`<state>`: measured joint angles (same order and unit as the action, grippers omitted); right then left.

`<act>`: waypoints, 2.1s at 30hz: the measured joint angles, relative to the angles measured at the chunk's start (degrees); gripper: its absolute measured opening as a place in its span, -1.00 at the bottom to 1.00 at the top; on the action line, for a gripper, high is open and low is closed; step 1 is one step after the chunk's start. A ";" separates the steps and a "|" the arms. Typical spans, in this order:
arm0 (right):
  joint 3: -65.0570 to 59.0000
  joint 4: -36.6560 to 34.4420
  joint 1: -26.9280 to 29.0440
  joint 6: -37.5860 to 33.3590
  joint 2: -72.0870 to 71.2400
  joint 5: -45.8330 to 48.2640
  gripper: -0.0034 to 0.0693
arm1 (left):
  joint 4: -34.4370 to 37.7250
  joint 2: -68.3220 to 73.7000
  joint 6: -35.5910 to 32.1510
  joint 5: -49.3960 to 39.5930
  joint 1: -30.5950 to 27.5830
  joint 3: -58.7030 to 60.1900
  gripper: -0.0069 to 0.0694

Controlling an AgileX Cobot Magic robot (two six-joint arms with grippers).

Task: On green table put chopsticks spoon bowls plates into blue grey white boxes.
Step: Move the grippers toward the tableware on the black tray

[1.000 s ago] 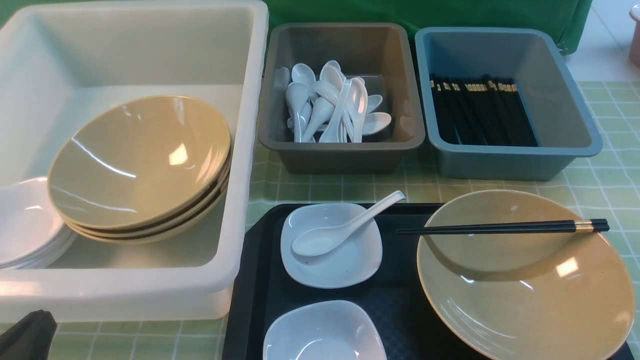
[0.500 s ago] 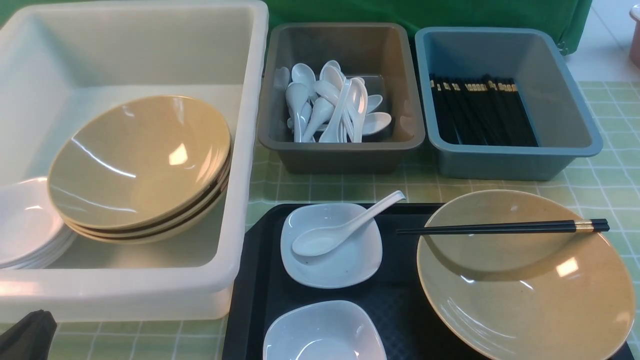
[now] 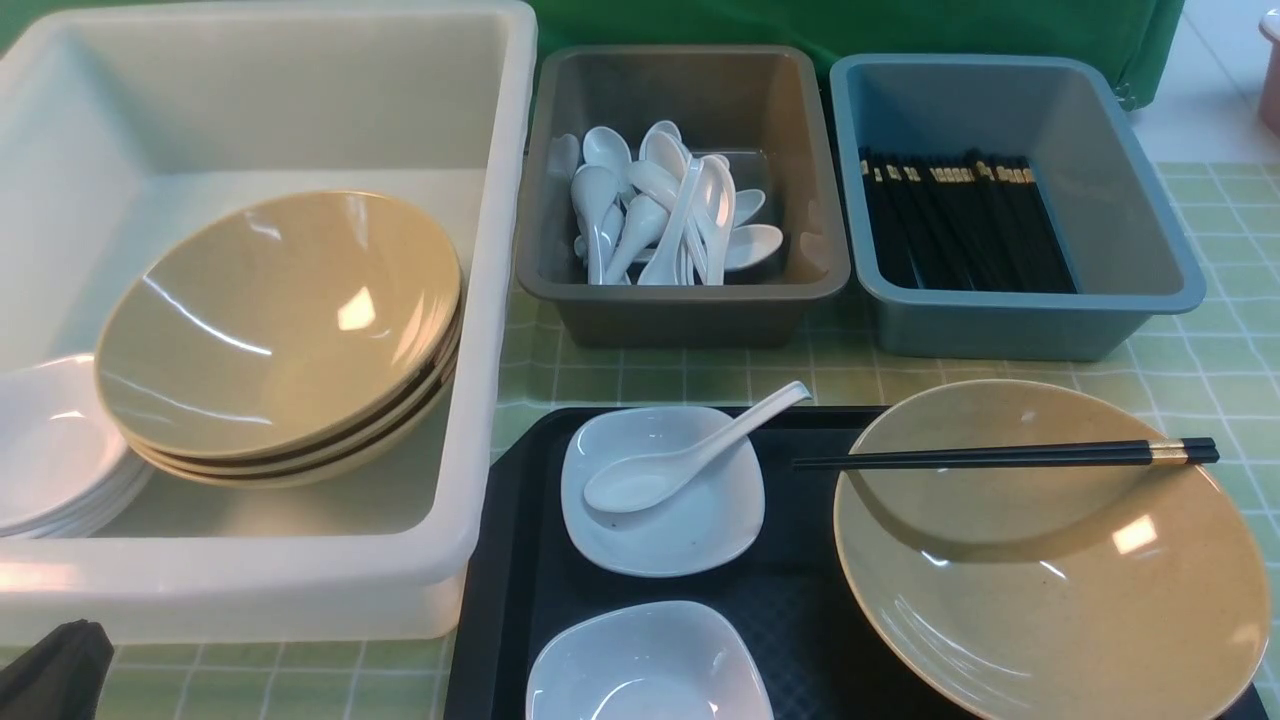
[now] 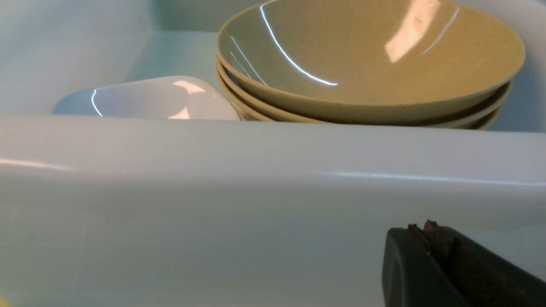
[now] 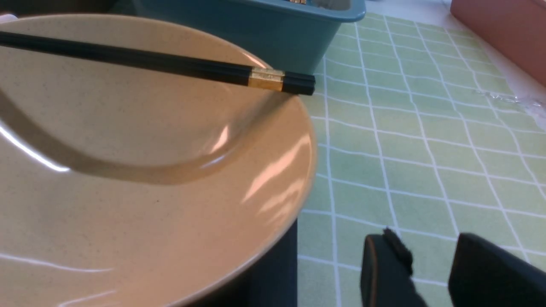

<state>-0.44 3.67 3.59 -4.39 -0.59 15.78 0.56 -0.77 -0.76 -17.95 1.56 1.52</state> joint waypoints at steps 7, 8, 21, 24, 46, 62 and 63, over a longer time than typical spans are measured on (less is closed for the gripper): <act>0.00 0.00 0.00 0.00 0.00 0.00 -0.26 | 0.00 0.00 0.00 0.00 0.29 0.00 -0.82; 0.00 0.00 0.00 0.00 0.00 0.00 -0.26 | 0.00 0.00 0.00 0.00 0.41 0.00 -0.82; 0.00 0.00 0.00 0.00 0.00 0.00 -0.26 | 0.00 0.00 -0.05 0.00 0.60 0.00 -0.82; 0.00 0.00 0.00 0.00 0.00 0.00 -0.26 | 0.00 0.00 -0.05 0.00 0.60 0.00 -0.82; -1.07 0.00 0.00 8.98 0.00 -11.75 -0.26 | 4.82 0.00 1.18 16.56 0.60 0.07 -0.82; -0.94 -0.07 0.00 23.98 0.00 -33.88 -0.26 | 11.99 0.00 10.67 39.25 0.71 0.07 -0.82; -0.81 -0.07 0.00 23.99 0.00 -33.88 -0.26 | 12.08 0.00 11.24 39.57 0.71 -0.04 -0.82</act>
<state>-1.25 3.60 3.59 19.60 -0.59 -18.10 12.64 -0.77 10.48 21.62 2.28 1.48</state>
